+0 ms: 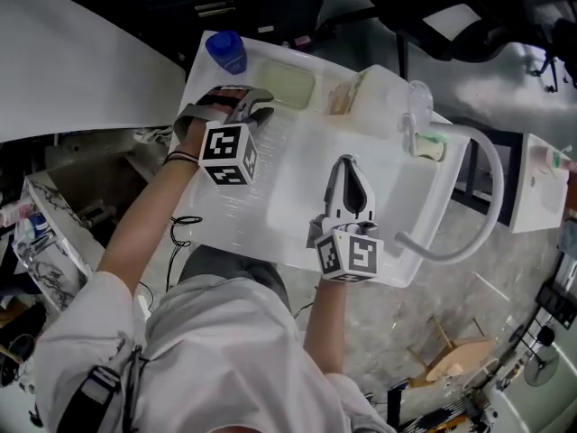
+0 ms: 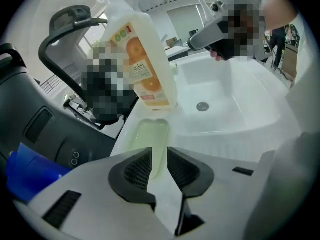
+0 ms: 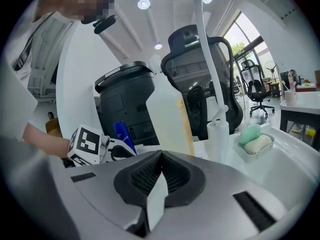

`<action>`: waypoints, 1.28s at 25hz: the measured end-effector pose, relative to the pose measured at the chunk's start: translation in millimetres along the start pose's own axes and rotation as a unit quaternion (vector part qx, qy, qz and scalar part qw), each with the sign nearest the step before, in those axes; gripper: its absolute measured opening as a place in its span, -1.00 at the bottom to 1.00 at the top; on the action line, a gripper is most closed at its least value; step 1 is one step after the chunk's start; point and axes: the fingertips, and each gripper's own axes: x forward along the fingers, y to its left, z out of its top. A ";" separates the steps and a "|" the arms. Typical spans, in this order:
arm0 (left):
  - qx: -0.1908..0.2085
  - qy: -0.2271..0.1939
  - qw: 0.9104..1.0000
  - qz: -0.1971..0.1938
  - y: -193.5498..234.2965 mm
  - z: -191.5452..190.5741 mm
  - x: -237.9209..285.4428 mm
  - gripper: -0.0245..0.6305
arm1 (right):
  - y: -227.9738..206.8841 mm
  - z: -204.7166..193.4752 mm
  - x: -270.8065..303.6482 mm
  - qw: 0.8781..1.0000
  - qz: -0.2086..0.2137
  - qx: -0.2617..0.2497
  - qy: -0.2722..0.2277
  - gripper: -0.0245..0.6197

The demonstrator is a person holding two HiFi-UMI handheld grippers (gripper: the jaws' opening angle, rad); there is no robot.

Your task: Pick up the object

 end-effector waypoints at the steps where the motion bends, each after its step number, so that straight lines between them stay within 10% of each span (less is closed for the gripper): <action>1: 0.005 0.002 1.000 -0.003 -0.3 -1.0 4.5 -0.66 | -1.0 -2.1 2.8 1.000 -0.001 0.001 0.003 -0.90; 14: 0.066 0.038 0.997 -0.022 -11.5 -9.0 43.2 -0.72 | -11.8 -13.9 18.0 1.000 -0.001 0.015 0.018 -0.90; 32: -0.033 -0.019 0.999 0.039 -15.4 30.6 -44.8 -0.76 | 17.2 14.2 -37.1 0.999 0.029 -0.006 -0.015 -0.90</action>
